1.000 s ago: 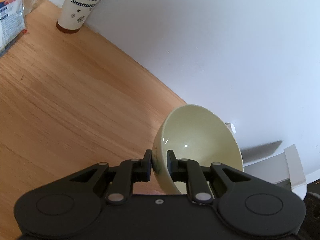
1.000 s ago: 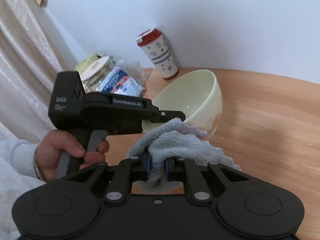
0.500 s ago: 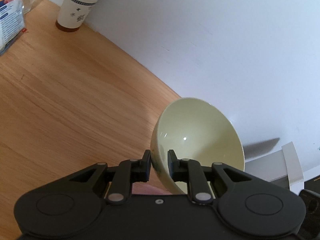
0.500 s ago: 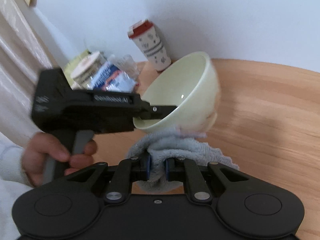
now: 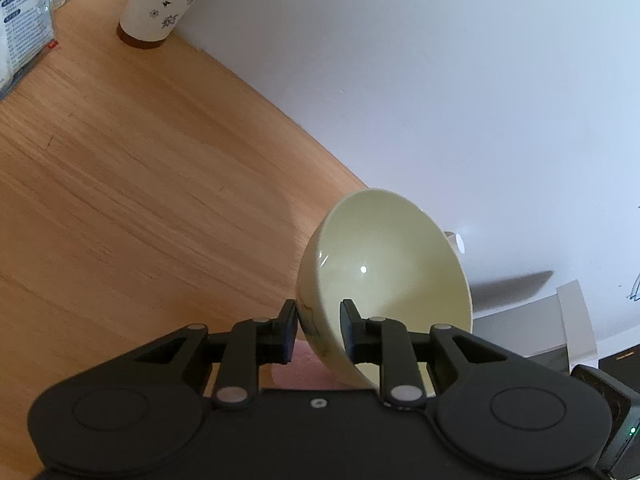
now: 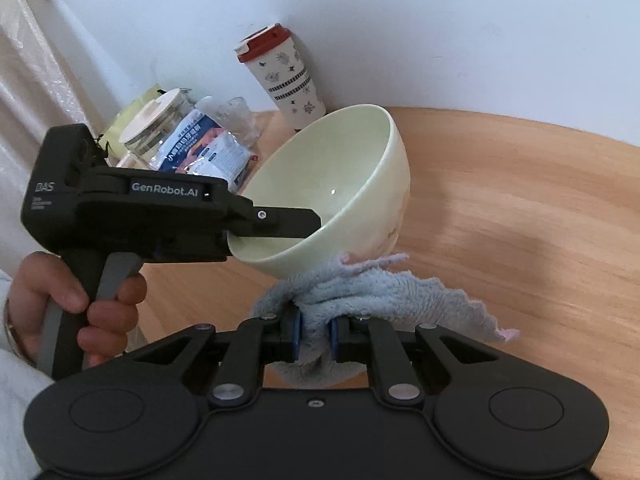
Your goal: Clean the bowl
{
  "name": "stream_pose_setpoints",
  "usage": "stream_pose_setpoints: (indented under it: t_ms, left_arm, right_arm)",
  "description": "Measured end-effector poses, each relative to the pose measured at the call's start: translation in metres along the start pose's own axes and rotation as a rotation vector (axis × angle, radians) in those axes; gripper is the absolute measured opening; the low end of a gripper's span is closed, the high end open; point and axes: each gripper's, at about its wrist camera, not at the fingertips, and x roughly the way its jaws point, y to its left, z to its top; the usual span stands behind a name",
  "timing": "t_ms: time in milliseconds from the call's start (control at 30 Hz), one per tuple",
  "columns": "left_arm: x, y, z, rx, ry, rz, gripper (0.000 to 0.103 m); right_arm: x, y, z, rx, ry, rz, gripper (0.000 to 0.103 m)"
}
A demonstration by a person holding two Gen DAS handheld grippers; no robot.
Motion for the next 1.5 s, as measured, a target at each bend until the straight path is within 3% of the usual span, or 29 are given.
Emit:
stream_pose_setpoints:
  t_ms: [167, 267, 467, 633, 800, 967, 1067, 1200, 1300, 1500]
  left_arm:
    - [-0.003, 0.001, 0.003, 0.032, 0.029, -0.010, 0.021]
    - [-0.001, 0.004, 0.004, 0.054, 0.056, 0.006, 0.021]
    - [0.002, 0.023, 0.007, 0.005, 0.108, 0.046, 0.021]
    - [0.004, 0.037, 0.008, -0.019, 0.121, 0.078, 0.020]
    - [0.006, 0.041, 0.005, -0.013, 0.136, 0.113, 0.020]
    - [0.010, 0.046, 0.005, -0.009, 0.151, 0.127, 0.019]
    - [0.011, 0.046, 0.004, 0.001, 0.170, 0.121, 0.019]
    - [0.011, 0.041, 0.004, 0.034, 0.176, 0.128, 0.019]
    - [0.009, 0.042, 0.004, 0.039, 0.183, 0.126, 0.019]
    - [0.007, 0.048, 0.004, 0.037, 0.201, 0.138, 0.019]
  right_arm:
    - [-0.027, -0.004, 0.005, -0.075, -0.040, -0.084, 0.015]
    - [-0.024, 0.001, 0.009, -0.179, 0.000, -0.127, 0.015]
    - [0.001, -0.005, 0.009, -0.218, 0.073, -0.095, 0.015]
    - [0.019, -0.006, -0.007, -0.144, 0.104, -0.065, 0.015]
    - [0.012, -0.012, -0.016, -0.049, 0.047, -0.061, 0.015]
    - [-0.014, -0.019, -0.015, 0.047, -0.071, -0.055, 0.015]
    - [-0.030, -0.020, -0.011, 0.108, -0.157, 0.007, 0.015]
    - [-0.030, -0.013, -0.003, 0.114, -0.187, 0.049, 0.015]
    - [-0.024, 0.001, 0.004, 0.052, -0.163, 0.028, 0.015]
    - [-0.003, 0.034, 0.007, -0.141, -0.016, -0.024, 0.015]
